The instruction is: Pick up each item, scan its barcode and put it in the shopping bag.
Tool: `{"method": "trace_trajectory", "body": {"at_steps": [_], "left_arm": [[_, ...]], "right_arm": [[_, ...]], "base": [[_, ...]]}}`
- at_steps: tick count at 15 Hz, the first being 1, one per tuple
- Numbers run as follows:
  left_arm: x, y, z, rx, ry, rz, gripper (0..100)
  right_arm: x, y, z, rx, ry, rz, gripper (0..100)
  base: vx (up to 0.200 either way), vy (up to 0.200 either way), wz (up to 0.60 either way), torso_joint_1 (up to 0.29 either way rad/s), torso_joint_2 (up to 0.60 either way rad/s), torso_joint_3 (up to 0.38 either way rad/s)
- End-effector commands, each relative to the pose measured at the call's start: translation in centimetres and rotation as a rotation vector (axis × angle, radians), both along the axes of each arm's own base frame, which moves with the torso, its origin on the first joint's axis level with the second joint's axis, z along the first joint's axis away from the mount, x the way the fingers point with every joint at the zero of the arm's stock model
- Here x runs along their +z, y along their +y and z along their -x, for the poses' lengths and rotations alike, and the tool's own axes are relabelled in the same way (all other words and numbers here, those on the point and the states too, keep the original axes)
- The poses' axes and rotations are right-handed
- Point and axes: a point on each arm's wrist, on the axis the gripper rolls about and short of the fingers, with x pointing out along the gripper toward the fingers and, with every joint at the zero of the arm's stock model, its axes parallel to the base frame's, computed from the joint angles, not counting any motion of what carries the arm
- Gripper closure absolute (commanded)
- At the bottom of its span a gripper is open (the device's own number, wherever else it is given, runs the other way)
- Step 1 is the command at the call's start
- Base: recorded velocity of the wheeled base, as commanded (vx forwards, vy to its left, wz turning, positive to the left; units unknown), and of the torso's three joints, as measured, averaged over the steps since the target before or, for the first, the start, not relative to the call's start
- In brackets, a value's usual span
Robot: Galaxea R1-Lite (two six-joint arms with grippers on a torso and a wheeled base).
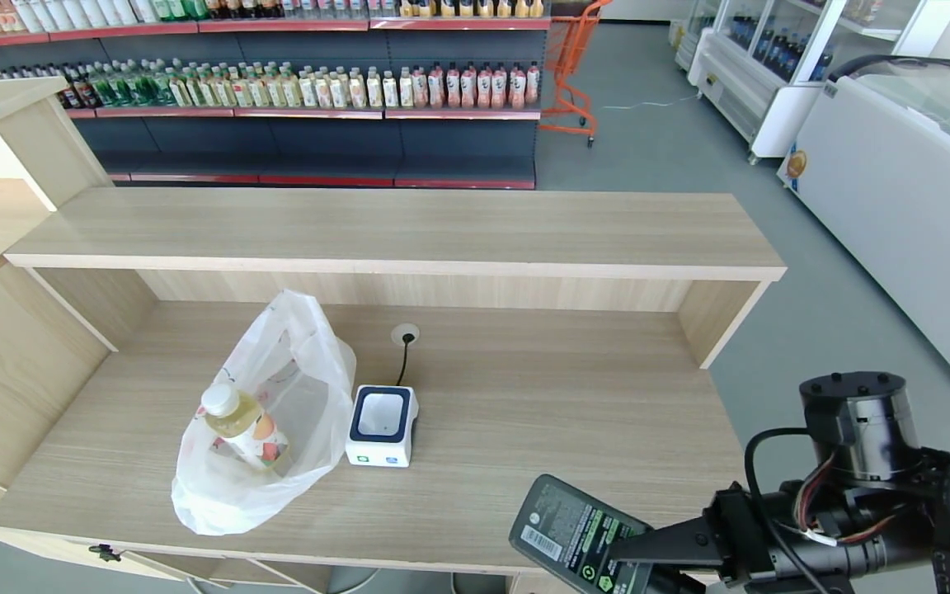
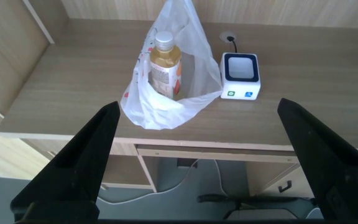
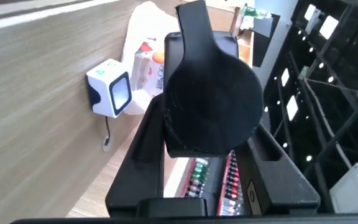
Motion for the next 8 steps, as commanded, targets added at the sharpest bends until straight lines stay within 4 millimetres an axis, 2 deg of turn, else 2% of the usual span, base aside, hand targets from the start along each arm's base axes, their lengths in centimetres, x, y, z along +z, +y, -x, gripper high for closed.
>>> {"method": "trace_trajectory", "body": {"at_steps": [1,2,3,4,5,7,8], "left_arm": [[0.0,0.0,0.0,0.0,-0.001,0.0,0],[0.0,0.0,0.0,0.0,-0.001,0.0,0],[0.0,0.0,0.0,0.0,-0.001,0.0,0],[0.0,0.0,0.0,0.0,-0.001,0.0,0],[0.0,0.0,0.0,0.0,-0.001,0.0,0],[0.0,0.0,0.0,0.0,-0.001,0.0,0],[0.0,0.0,0.0,0.0,-0.001,0.0,0]], "right_arm": [[0.9,0.0,0.1,-0.069,0.18,-0.031,100],[2.3,-0.4,0.3,-0.135,0.329,-0.082,100],[2.4,-0.4,0.3,-0.139,0.336,-0.087,100],[4.3,-3.3,0.1,-0.324,0.515,-0.183,100],[4.7,-4.8,0.3,-0.428,0.687,-0.238,100],[6.1,-6.0,0.5,-0.539,0.943,-0.359,100],[7.6,-6.6,0.7,-0.603,1.228,-0.485,100]], "base": [[0.0,0.0,0.0,0.0,0.0,0.0],[0.0,0.0,0.0,0.0,0.0,0.0],[0.0,0.0,0.0,0.0,0.0,0.0],[0.0,0.0,0.0,0.0,0.0,0.0],[0.0,0.0,0.0,0.0,0.0,0.0],[0.0,0.0,0.0,0.0,0.0,0.0],[0.0,0.0,0.0,0.0,0.0,0.0]]}}
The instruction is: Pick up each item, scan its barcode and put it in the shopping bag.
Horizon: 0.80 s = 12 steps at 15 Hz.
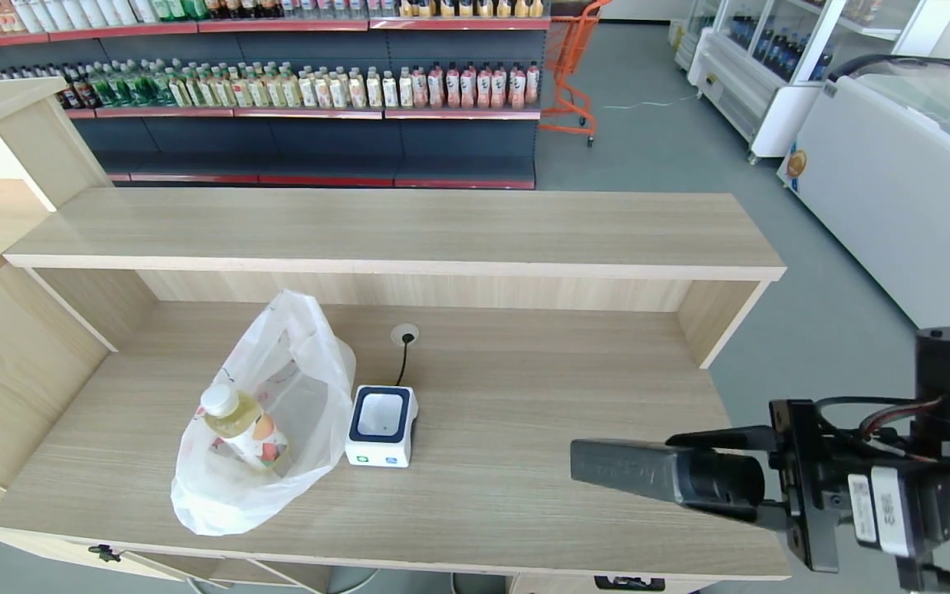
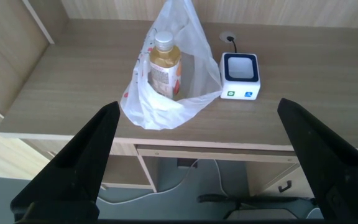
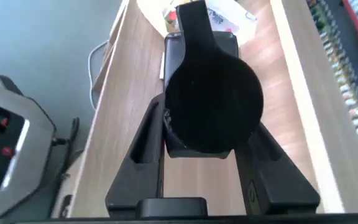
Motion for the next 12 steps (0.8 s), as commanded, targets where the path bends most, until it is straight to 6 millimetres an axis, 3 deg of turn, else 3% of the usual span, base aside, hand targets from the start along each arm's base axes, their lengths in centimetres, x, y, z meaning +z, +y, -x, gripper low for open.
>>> {"method": "trace_trajectory", "body": {"at_steps": [1,4,7,12], "left_arm": [[0.0,0.0,0.0,0.0,-0.001,0.0,0],[0.0,0.0,0.0,0.0,-0.001,0.0,0],[0.0,0.0,0.0,0.0,-0.001,0.0,0],[0.0,0.0,0.0,0.0,-0.001,0.0,0]], "right_arm": [[3.8,-2.5,1.0,-0.213,0.302,-0.228,100],[3.2,-3.5,0.1,-0.367,0.694,-0.394,100],[1.8,-4.4,-1.3,-0.458,0.893,-0.47,100],[1.9,-4.4,-1.4,-0.523,1.286,-0.658,100]], "base": [[0.0,0.0,0.0,0.0,0.0,0.0],[0.0,0.0,0.0,0.0,0.0,0.0],[0.0,0.0,0.0,0.0,0.0,0.0],[0.0,0.0,0.0,0.0,0.0,0.0]]}}
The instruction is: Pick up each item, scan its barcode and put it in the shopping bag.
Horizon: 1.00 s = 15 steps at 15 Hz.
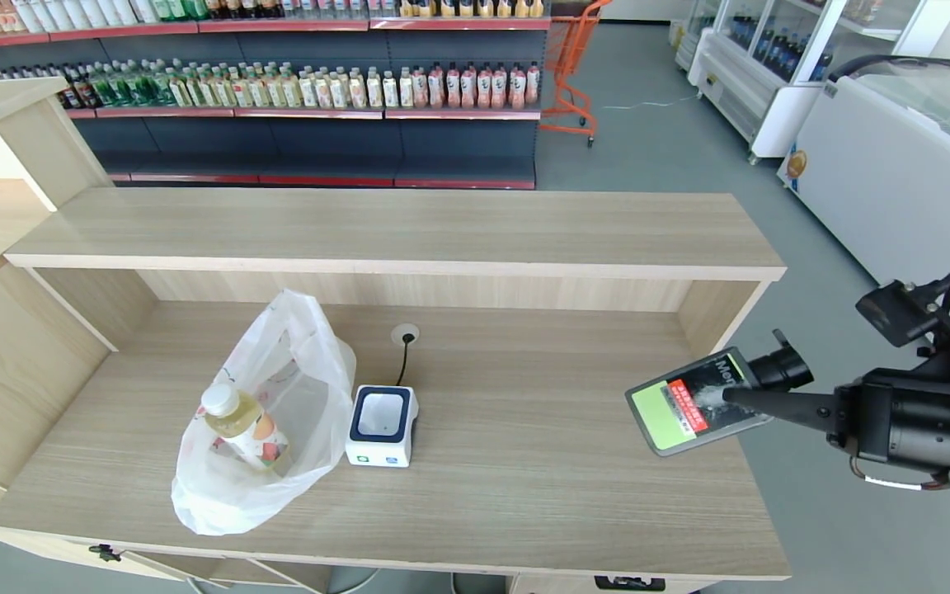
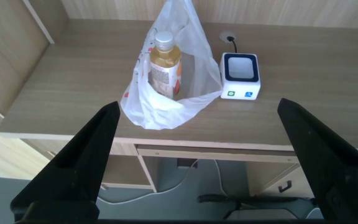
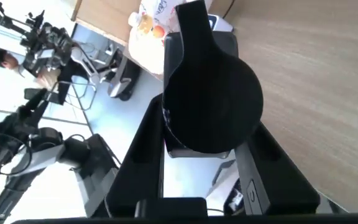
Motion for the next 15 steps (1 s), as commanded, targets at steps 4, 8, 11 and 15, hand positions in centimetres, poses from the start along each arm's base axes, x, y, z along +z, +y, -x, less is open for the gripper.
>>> {"method": "trace_trajectory", "body": {"at_steps": [4,8,11,15], "left_arm": [[0.0,0.0,0.0,0.0,-0.001,0.0,0],[0.0,0.0,0.0,0.0,-0.001,-0.003,0],[0.0,0.0,0.0,0.0,0.0,0.006,0],[0.0,0.0,0.0,0.0,0.0,0.005,0]], "right_arm": [[-0.9,0.0,0.3,-0.007,0.061,-0.015,100],[-1.4,-0.1,1.0,-0.016,0.08,-0.013,100],[-1.5,-0.2,1.4,-0.016,0.083,-0.012,100],[-1.7,-0.2,2.3,-0.013,0.091,-0.012,100]], "base": [[0.0,0.0,0.0,0.0,0.0,0.0],[0.0,0.0,0.0,0.0,0.0,0.0],[0.0,0.133,0.0,0.002,0.0,0.002],[0.0,0.2,0.0,0.0,0.0,0.002]]}}
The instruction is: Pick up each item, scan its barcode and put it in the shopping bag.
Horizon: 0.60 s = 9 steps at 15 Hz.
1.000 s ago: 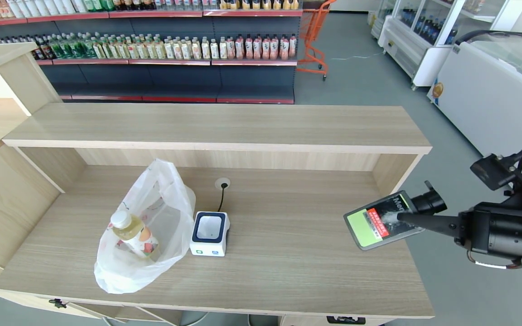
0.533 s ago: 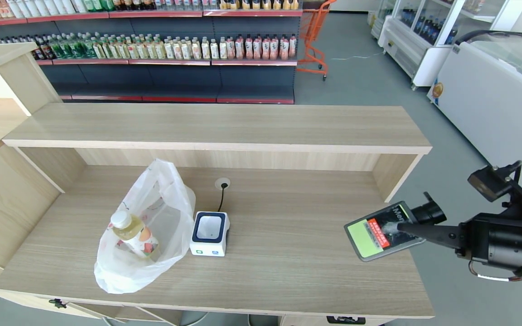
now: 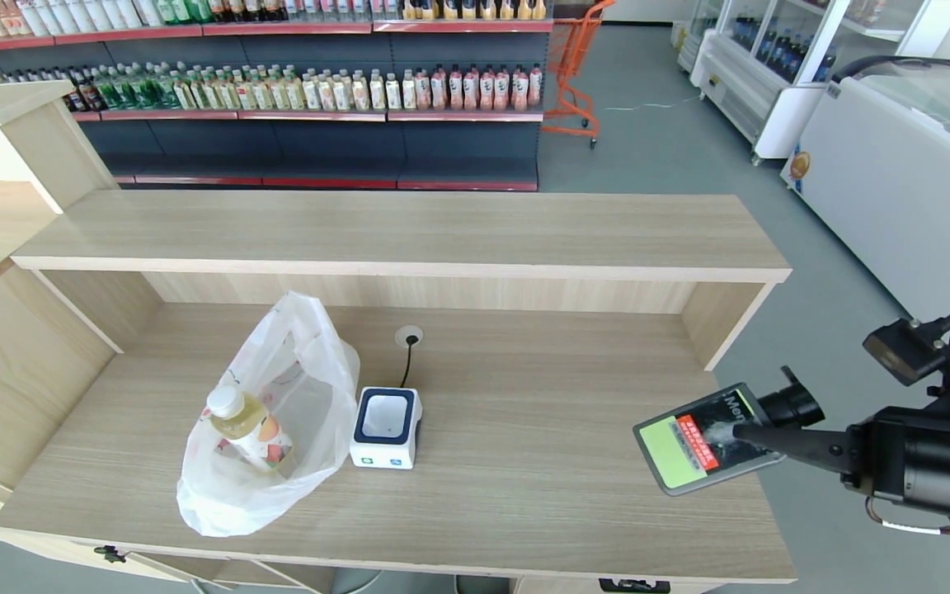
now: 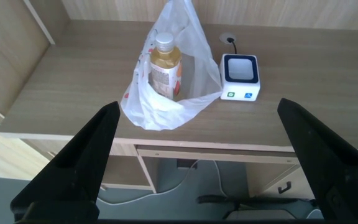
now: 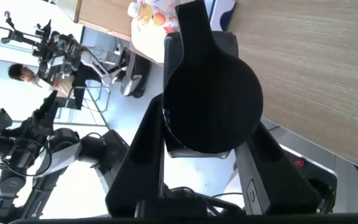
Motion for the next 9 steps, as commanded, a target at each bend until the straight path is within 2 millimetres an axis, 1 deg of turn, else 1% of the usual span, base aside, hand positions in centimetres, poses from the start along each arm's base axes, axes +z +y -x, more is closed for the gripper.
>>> {"method": "trace_trajectory", "body": {"at_steps": [1,5,9], "left_arm": [[0.0,0.0,0.0,0.001,0.0,0.0,0],[0.0,0.0,0.0,0.001,0.0,-0.002,0],[0.0,0.0,0.0,0.001,0.0,-0.005,0]], "right_arm": [[0.0,0.0,0.3,0.003,0.0,0.0,100],[0.1,0.1,0.0,0.006,-0.006,0.0,100],[0.0,0.2,-1.7,0.007,-0.008,0.01,100]], "base": [[0.0,0.2,0.0,0.002,0.0,0.002],[0.0,0.2,0.0,0.005,0.0,0.006],[0.0,0.2,0.0,0.001,0.0,0.0]]}}
